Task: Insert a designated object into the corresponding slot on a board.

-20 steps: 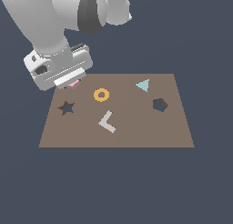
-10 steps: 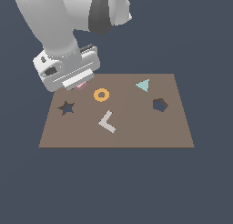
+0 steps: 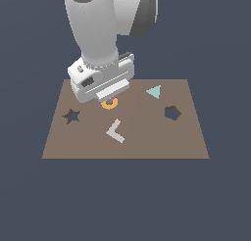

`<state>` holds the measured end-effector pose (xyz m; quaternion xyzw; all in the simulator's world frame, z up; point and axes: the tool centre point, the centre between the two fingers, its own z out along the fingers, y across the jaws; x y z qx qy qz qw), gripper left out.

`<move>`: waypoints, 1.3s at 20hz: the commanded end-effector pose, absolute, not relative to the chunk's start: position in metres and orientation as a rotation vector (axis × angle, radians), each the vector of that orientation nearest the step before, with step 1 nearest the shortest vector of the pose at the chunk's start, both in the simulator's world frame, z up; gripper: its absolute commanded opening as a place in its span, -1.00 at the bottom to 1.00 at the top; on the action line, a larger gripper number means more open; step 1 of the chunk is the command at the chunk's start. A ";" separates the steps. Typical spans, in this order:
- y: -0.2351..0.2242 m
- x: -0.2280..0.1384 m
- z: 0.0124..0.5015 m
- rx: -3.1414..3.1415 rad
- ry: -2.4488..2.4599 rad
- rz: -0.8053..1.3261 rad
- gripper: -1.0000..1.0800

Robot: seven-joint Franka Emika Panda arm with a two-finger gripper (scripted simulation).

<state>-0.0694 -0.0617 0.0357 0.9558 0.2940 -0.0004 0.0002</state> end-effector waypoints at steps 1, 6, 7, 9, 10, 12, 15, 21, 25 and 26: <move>-0.031 -0.062 0.037 3.006 0.911 0.000 -1.00; 0.029 -0.046 0.038 3.013 0.885 0.000 -1.00; 0.041 -0.043 0.038 3.015 0.880 0.000 -1.00; 0.063 -0.036 0.039 3.018 0.870 -0.001 -1.00; 0.074 -0.032 0.039 3.019 0.865 -0.001 -1.00; 0.093 -0.026 0.039 3.021 0.857 -0.001 -1.00; 0.117 -0.018 0.040 3.024 0.846 -0.001 -1.00; 0.148 -0.005 0.041 3.028 0.831 -0.001 -1.00; 0.157 -0.001 0.041 3.029 0.827 -0.001 -1.00; 0.158 -0.001 0.041 3.029 0.827 -0.001 -1.00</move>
